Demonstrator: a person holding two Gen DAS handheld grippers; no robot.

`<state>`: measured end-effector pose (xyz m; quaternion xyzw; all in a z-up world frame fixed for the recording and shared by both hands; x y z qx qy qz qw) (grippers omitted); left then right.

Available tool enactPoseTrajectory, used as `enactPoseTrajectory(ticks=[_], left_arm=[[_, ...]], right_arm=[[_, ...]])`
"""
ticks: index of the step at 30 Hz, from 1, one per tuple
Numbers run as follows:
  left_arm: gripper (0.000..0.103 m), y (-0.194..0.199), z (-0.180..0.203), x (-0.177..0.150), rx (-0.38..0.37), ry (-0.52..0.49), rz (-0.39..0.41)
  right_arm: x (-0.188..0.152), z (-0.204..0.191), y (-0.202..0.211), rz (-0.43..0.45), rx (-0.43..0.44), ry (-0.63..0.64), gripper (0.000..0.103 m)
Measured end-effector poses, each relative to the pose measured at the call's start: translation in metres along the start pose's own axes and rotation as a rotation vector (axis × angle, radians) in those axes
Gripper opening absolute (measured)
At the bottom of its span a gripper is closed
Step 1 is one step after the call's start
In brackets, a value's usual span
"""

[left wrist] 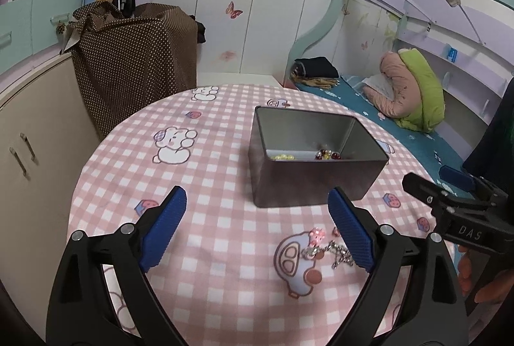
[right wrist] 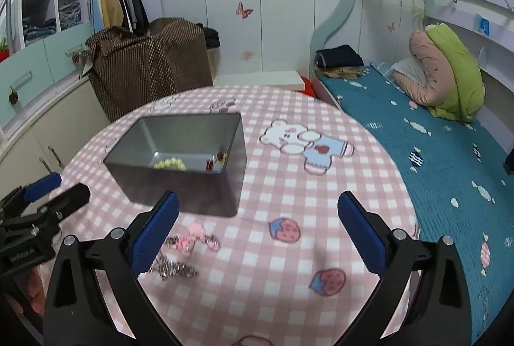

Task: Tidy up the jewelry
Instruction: 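Withdraw both tools from the tin toward the pink charms and chains, then grasp the silver chain with the right tool while the left tool grasps a pink pig charm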

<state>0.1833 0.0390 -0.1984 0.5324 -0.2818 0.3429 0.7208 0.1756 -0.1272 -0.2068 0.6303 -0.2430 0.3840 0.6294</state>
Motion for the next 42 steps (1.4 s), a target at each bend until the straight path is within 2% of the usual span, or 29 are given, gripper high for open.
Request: enactPoseTrajectory(ticks=[14, 16, 17, 20, 24, 26, 33, 35, 42], left_arm=[[0.092, 0.004, -0.022, -0.026, 0.002, 0.0, -0.059], [0.092, 0.005, -0.026, -0.027, 0.005, -0.001, -0.061], [0.092, 0.005, -0.028, -0.028, 0.006, 0.0, -0.063], [0.092, 0.005, -0.033, -0.03, 0.008, 0.009, -0.069], [0.092, 0.002, -0.036, -0.032, 0.006, 0.018, -0.08], [0.092, 0.001, -0.037, -0.032, 0.002, 0.018, -0.087], [0.092, -0.003, -0.028, -0.034, -0.022, 0.005, -0.101], [0.092, -0.004, -0.025, -0.035, -0.026, 0.002, -0.106], [0.092, -0.008, -0.013, -0.037, -0.058, -0.011, -0.123]], right_arm=[[-0.031, -0.06, -0.013, -0.108, 0.132, 0.092, 0.095], [-0.033, -0.068, -0.015, -0.114, 0.146, 0.11, 0.09], [-0.034, -0.073, -0.016, -0.12, 0.16, 0.118, 0.084], [-0.038, -0.083, -0.02, -0.138, 0.189, 0.13, 0.079], [-0.045, -0.089, -0.027, -0.162, 0.202, 0.146, 0.055], [-0.044, -0.091, -0.026, -0.147, 0.188, 0.178, 0.049], [-0.044, -0.096, -0.023, -0.131, 0.215, 0.213, 0.016], [-0.044, -0.094, -0.023, -0.132, 0.215, 0.207, 0.012], [-0.046, -0.076, -0.021, -0.135, 0.201, 0.162, 0.011]])
Point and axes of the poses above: each gripper's, at about its wrist camera, not at the fingertips, and y roughly against the way its jaws point, z to its right, x to its top, the point moved 10 cm from there along -y, roughly the way its jaws point, and after that the axes turned 10 degrees about y, right-handed, at the moved point
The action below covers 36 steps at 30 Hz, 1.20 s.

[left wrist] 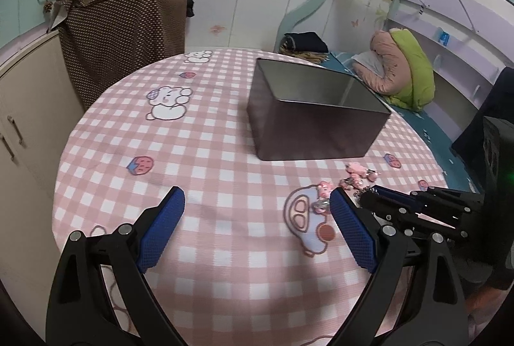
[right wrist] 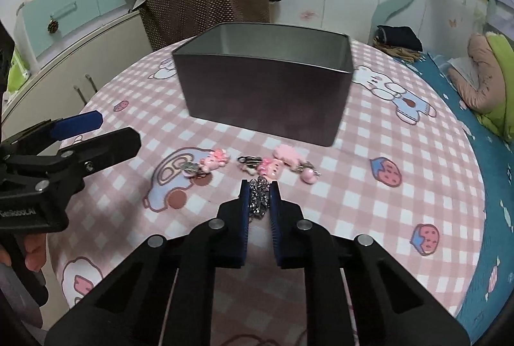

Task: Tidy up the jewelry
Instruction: 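Grasp the silver chain with the right tool while the left tool grasps a pink pig charm, then carry the chain and pink charm over the grey tin with both tools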

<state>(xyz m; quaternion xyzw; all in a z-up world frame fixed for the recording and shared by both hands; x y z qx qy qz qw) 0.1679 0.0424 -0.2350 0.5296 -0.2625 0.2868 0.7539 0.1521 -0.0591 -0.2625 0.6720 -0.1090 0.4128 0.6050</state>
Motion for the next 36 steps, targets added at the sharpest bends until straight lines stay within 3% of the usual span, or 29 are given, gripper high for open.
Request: enactPoseTrajectory(ticks=[6, 8, 15, 18, 19, 21, 36], left_arm=[[0.087, -0.009, 0.02, -0.007, -0.028, -0.05, -0.031], [0.075, -0.014, 0.028, -0.01, -0.041, -0.067, -0.052], [0.055, -0.029, 0.051, -0.018, -0.063, -0.118, -0.095], [0.038, -0.036, 0.055, -0.02, -0.064, -0.124, -0.114], [0.027, -0.039, 0.055, -0.022, -0.07, -0.119, -0.125], [0.016, -0.045, 0.055, -0.026, -0.066, -0.114, -0.151], [0.015, -0.033, 0.055, -0.021, -0.085, -0.112, -0.109]], right_arm=[[-0.003, 0.024, 0.008, 0.011, -0.023, -0.056, 0.01], [-0.003, 0.034, 0.012, 0.019, -0.038, -0.074, 0.01], [-0.007, 0.056, 0.014, 0.019, -0.058, -0.118, 0.01], [-0.012, 0.061, 0.014, 0.012, -0.063, -0.131, 0.01], [-0.012, 0.061, 0.014, 0.011, -0.061, -0.134, 0.01], [-0.013, 0.062, 0.013, 0.011, -0.058, -0.136, 0.01], [-0.007, 0.062, 0.014, 0.023, -0.048, -0.137, 0.01]])
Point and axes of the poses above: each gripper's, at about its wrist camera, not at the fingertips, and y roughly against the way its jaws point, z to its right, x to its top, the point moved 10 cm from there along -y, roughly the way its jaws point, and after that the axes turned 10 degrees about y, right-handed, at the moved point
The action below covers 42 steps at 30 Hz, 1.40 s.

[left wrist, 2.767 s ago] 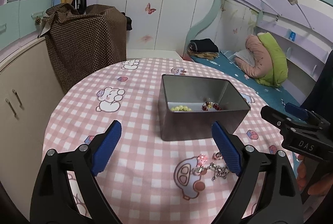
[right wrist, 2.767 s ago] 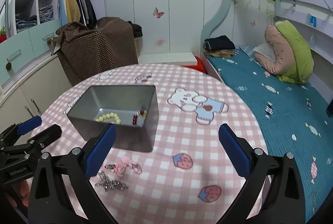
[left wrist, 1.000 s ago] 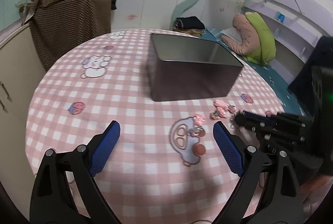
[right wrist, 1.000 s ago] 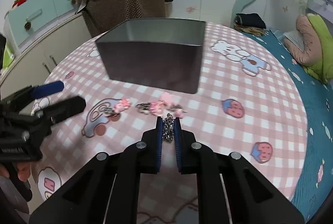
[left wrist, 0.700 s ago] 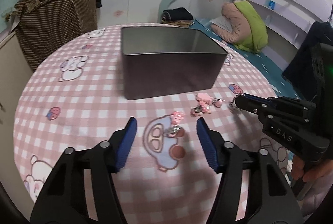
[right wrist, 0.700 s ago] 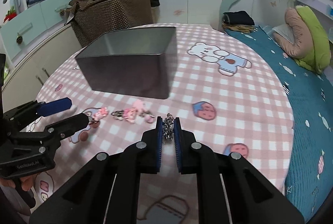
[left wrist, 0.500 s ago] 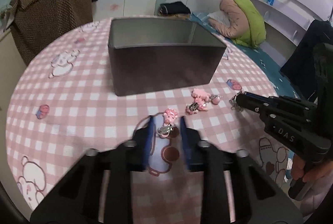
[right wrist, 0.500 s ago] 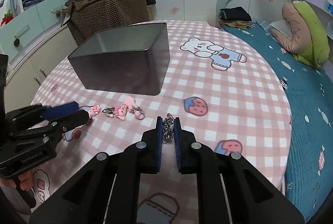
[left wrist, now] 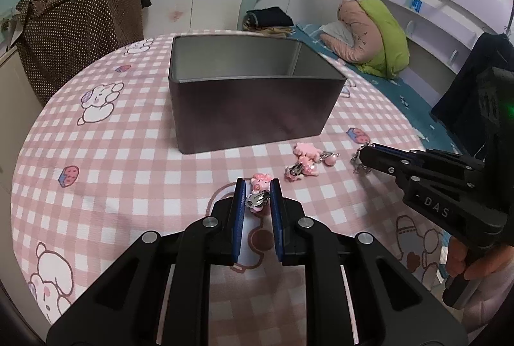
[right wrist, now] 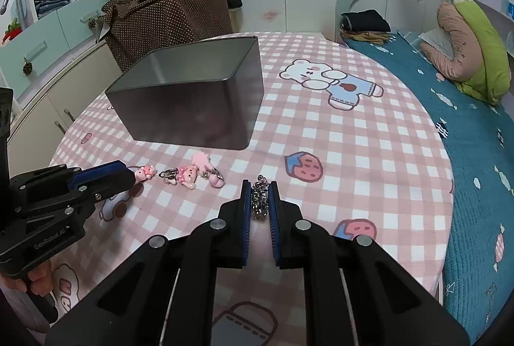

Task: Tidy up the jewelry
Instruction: 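Carry the chain and pink charm over the grey tin with both tools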

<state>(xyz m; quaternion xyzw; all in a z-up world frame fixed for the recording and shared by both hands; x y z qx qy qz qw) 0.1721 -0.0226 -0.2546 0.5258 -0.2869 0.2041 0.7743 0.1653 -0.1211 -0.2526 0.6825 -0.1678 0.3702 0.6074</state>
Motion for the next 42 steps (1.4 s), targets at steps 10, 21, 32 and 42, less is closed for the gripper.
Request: enactPoseTrajectory(ticks=[10, 21, 32, 42], left_arm=[[0.015, 0.018, 0.004, 0.016, -0.012, -0.008, 0.068], [0.015, 0.034, 0.013, 0.041, -0.019, -0.029, 0.145], [0.015, 0.044, 0.018, 0.078, -0.004, -0.024, 0.227], [0.016, 0.038, 0.014, 0.1, 0.005, 0.012, 0.265]], right_arm=[[0.019, -0.001, 0.009, 0.048, -0.004, 0.009, 0.01], [0.046, -0.002, 0.021, 0.118, -0.017, 0.027, 0.01], [0.088, -0.01, 0.031, 0.211, -0.003, 0.063, 0.01], [0.108, -0.022, 0.015, 0.217, 0.04, 0.067, 0.01]])
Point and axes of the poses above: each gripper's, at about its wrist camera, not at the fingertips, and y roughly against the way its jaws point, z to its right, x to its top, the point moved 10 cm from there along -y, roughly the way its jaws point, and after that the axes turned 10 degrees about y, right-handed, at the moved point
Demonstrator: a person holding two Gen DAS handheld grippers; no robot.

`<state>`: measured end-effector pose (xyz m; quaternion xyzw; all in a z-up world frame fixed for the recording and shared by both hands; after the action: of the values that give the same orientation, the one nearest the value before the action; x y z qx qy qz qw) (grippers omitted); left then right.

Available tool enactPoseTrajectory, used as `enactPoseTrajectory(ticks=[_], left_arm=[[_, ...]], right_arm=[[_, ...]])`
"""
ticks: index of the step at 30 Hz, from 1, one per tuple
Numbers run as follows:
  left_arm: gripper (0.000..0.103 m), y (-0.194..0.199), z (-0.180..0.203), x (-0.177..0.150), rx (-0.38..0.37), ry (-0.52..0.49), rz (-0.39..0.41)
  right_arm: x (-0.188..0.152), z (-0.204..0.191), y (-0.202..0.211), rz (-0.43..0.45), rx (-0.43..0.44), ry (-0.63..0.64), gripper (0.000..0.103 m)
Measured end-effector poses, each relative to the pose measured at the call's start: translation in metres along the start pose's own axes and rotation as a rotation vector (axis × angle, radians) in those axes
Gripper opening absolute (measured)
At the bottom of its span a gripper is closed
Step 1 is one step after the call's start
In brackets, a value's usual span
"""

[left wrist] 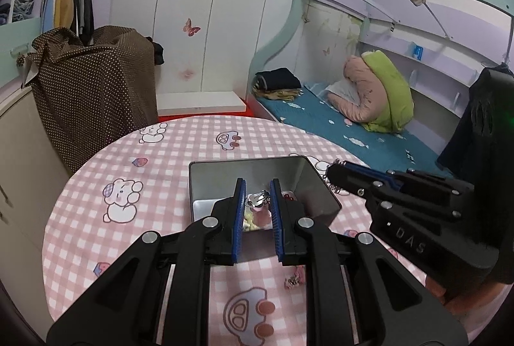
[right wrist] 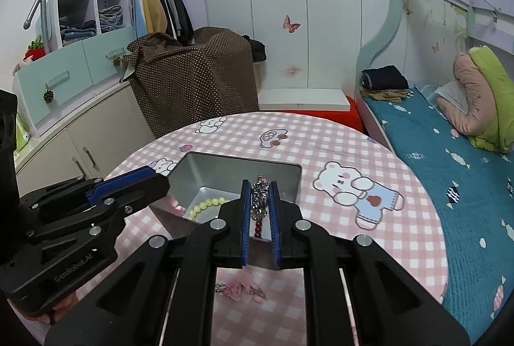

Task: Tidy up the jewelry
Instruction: 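Carry the chain and pink charm over the grey tin with both tools, then open both tools to drop the chain and charm into the tin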

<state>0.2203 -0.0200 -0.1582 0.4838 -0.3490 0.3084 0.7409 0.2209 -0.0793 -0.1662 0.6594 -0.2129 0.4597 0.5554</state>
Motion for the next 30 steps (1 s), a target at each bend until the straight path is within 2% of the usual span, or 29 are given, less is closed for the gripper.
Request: enactPoseTrajectory(ticks=[7, 19, 23, 25, 26, 29, 30], left_arm=[[0.016, -0.017, -0.008, 0.007, 0.004, 0.027, -0.01], [0.016, -0.048, -0.026, -0.001, 0.03, 0.071, -0.056], [0.016, -0.053, -0.027, -0.003, 0.03, 0.07, -0.068], [0.016, -0.054, -0.026, -0.004, 0.028, 0.067, -0.07], [0.016, -0.054, -0.025, -0.004, 0.028, 0.064, -0.071], [0.016, -0.055, -0.024, -0.005, 0.026, 0.059, -0.071], [0.016, -0.055, -0.023, -0.005, 0.026, 0.058, -0.072]], right_arm=[[0.003, 0.0, -0.015, -0.015, 0.017, -0.008, 0.01], [-0.006, 0.001, -0.042, -0.069, 0.047, -0.012, 0.011], [-0.004, 0.004, -0.043, -0.065, 0.048, -0.02, 0.013], [-0.002, 0.008, -0.041, -0.058, 0.036, -0.022, 0.02], [-0.002, 0.011, -0.04, -0.056, 0.025, -0.023, 0.029], [-0.002, 0.024, -0.035, -0.046, -0.037, -0.041, 0.067], [-0.003, 0.029, -0.033, -0.041, -0.057, -0.046, 0.069]])
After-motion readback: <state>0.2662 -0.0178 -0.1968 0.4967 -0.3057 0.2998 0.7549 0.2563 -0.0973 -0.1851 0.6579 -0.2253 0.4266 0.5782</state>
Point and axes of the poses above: each gripper's, at about its wrist camera, not at the fingertips, and y roughly against the way its jaws point, z to its right, x to its top, the point moved 10 cm from there along -y, roughly the way its jaws point, and after that the axes turned 10 degrees about y, right-handed, at the moved point
